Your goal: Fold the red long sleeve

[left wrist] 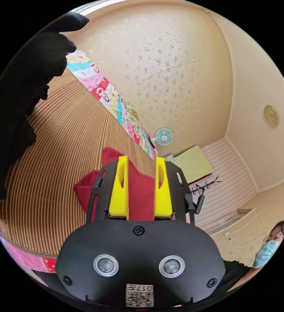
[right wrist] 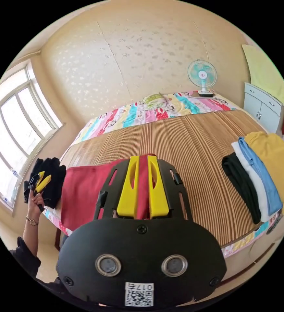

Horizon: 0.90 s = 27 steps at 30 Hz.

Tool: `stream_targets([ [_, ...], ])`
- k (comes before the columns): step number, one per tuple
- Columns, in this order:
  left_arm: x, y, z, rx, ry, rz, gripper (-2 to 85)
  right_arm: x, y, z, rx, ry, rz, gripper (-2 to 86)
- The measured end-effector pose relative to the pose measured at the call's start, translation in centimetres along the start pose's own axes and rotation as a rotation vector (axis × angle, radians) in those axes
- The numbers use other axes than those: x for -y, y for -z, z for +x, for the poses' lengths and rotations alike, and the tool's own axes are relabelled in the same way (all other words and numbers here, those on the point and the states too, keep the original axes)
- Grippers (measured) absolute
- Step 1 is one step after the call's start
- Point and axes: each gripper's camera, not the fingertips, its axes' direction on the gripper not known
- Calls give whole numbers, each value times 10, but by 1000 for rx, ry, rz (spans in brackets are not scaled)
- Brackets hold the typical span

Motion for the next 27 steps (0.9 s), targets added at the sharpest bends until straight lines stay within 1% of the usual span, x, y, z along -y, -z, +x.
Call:
stream_targets([
  [2,-37,5,-18,101,-4,-45,131,-25,-10,-15,33,32,1,47],
  [5,-94,8,-48,177,44,-103,158,-71,-36,-39,77,57,-42,48],
  [6,-106,9,-54,181,59,-110,163,-85,-48,-49,119,53,-68,52],
  [8,-146,7,-72,158,117,-138,182,-99,-68,-69,210,57,-129,69],
  [10,-168,3,-81,117,156,-152,187,-105,-86,-98,285,71,-186,91],
  [13,-197,-8,-93,12,229,-150,184,-99,-108,-166,366,156,-266,118],
  [15,-209,-10,-101,3,262,-104,174,-85,-131,-231,373,256,-381,136],
  [17,-217,-13,-107,26,301,-79,132,-76,-154,-277,355,330,-469,152],
  [19,-221,-14,-103,3,288,-53,92,-68,-179,-315,319,373,-546,164],
  [21,-222,-12,-89,18,228,-19,68,-61,-221,-358,236,400,-703,176],
  [23,-222,-13,-64,81,133,-1,64,-60,-248,-389,209,434,-796,188],
  [25,-224,-13,-49,102,80,16,63,-62,-270,-420,119,492,-858,200],
  [27,-226,-14,-35,125,31,28,62,-75,-301,-458,-63,611,-954,215],
])
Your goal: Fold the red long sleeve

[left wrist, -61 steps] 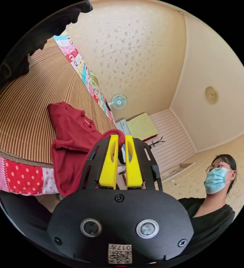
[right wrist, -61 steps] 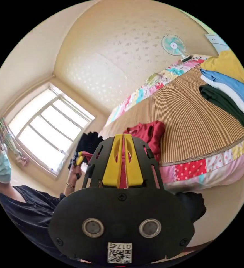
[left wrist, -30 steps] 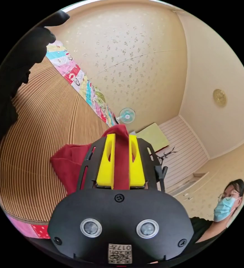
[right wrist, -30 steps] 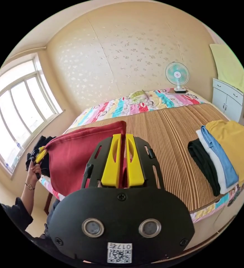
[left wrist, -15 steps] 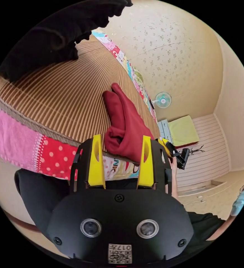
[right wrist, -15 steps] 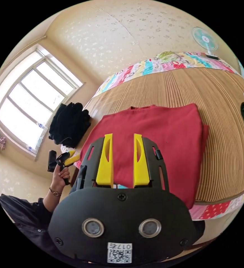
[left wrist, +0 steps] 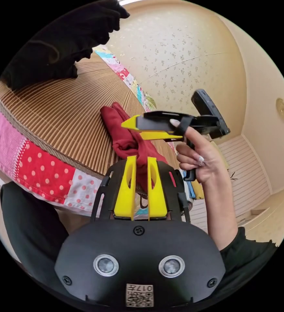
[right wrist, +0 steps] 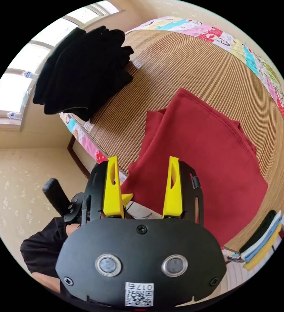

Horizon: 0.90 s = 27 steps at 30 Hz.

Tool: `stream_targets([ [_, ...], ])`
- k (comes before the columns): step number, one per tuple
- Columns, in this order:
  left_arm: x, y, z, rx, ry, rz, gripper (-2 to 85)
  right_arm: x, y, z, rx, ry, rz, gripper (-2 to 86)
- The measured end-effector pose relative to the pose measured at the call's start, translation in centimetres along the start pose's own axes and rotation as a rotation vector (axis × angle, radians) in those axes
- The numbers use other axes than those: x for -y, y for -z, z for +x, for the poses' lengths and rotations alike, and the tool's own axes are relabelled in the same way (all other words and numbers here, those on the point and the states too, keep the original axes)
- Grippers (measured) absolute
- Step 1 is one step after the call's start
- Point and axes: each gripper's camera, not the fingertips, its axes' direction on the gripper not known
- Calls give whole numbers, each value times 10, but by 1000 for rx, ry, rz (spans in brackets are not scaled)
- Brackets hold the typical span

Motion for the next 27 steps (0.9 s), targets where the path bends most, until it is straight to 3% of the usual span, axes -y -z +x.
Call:
stream_targets([
  [5,-7,0,22,69,-87,14,61,35,-49,-47,-327,113,-285,215],
  [7,-9,3,19,60,-88,14,62,32,-58,-55,-459,151,-316,191],
  [10,-16,15,11,-20,-112,28,68,19,-49,-49,-488,198,-299,137],
  [13,-24,34,4,-101,-143,47,87,-9,-15,-11,-353,237,-203,115],
  [16,-29,48,-6,-108,-152,25,110,-65,42,68,-48,238,12,102],
  [21,-34,56,-31,-129,-122,-4,114,-245,94,283,508,59,562,94],
  [24,-36,47,-40,-121,-117,-48,115,-359,67,379,624,-83,798,93],
  [27,-40,28,-42,-117,-120,-103,119,-444,16,438,618,-251,869,98],
])
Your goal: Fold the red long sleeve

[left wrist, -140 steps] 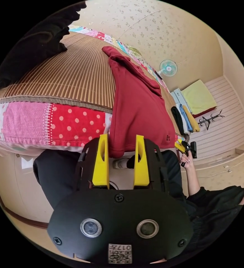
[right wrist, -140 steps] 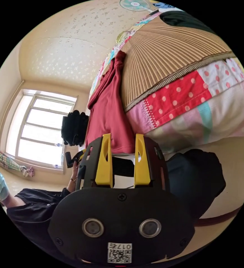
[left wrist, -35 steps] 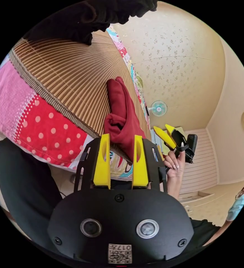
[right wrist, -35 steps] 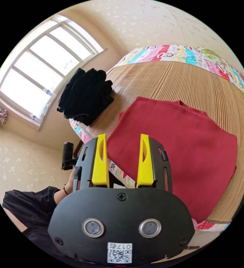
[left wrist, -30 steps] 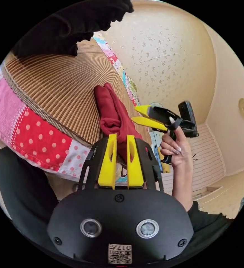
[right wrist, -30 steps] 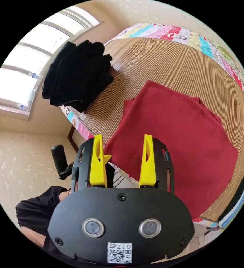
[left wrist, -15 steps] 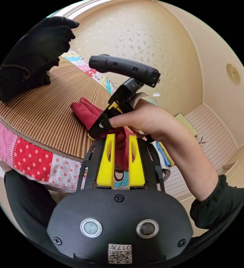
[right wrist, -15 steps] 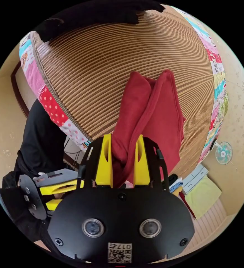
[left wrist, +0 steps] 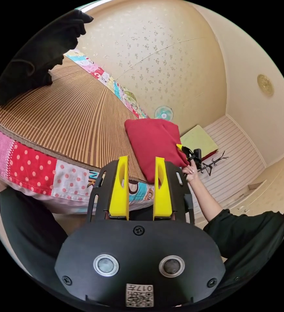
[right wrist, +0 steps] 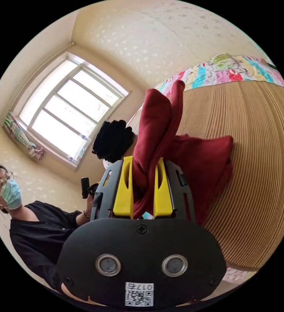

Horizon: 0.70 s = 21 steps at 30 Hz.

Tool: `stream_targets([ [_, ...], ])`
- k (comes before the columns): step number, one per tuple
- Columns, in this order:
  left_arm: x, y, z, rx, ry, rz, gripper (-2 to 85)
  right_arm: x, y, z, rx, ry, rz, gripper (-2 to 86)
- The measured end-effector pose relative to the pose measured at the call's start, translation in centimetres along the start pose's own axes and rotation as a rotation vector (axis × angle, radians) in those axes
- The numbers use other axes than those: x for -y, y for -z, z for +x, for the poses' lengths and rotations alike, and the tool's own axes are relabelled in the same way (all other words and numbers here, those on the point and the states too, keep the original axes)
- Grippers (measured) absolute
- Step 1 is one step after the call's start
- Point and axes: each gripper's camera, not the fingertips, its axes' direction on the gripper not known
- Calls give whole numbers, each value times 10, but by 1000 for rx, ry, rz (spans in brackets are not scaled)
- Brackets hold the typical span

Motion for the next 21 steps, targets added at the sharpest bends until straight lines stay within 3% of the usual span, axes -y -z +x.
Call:
stream_targets([
  [5,4,-56,6,-61,-12,-152,131,-77,33,89,-132,-235,-48,130],
  [9,19,-91,12,-90,-28,-219,149,-133,81,93,-8,-246,147,161],
  [16,52,-183,-15,-173,94,-440,184,-234,106,76,111,-310,218,190],
  [21,34,-207,-25,-189,147,-496,100,-281,91,80,280,-388,237,216],
])
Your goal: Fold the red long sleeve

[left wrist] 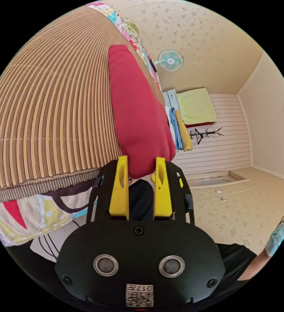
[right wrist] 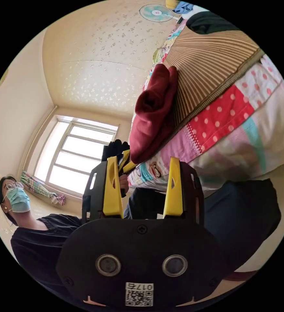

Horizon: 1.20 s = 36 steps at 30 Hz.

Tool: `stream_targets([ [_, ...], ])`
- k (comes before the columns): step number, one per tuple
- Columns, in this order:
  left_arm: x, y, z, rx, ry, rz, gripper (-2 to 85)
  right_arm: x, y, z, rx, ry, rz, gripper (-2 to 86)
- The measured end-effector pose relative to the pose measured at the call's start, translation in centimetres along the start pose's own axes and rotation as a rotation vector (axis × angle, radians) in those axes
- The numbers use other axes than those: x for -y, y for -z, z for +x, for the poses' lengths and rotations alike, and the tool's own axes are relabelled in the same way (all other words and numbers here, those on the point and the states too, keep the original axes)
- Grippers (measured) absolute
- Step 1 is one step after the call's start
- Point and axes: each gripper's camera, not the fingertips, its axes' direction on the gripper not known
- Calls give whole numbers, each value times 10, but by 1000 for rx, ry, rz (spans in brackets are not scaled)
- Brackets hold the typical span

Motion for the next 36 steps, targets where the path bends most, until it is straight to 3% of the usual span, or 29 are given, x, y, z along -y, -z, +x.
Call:
stream_targets([
  [2,-12,-9,7,-103,-28,-66,72,-2,-6,7,54,-23,-12,229],
  [8,-84,-22,68,-159,-160,-198,63,6,-37,8,316,-48,-56,257],
  [11,-109,-10,106,-79,-261,-202,63,0,-41,-4,434,-27,-36,235],
  [18,-115,35,137,-23,-428,-162,72,81,3,-127,250,394,-73,193],
  [21,-123,46,121,45,-396,-166,83,149,54,-201,124,594,-33,179],
  [26,-135,64,70,45,-236,-130,90,254,165,-282,-44,696,117,158],
  [28,-135,70,57,37,-191,-108,92,285,205,-283,-116,657,176,149],
  [31,-128,80,49,58,-163,-67,100,322,274,-236,-201,370,295,133],
  [35,-115,94,56,115,-173,-15,101,285,338,-146,-472,-31,452,112],
  [36,-114,96,56,123,-174,-10,101,266,348,-131,-487,-32,486,106],
])
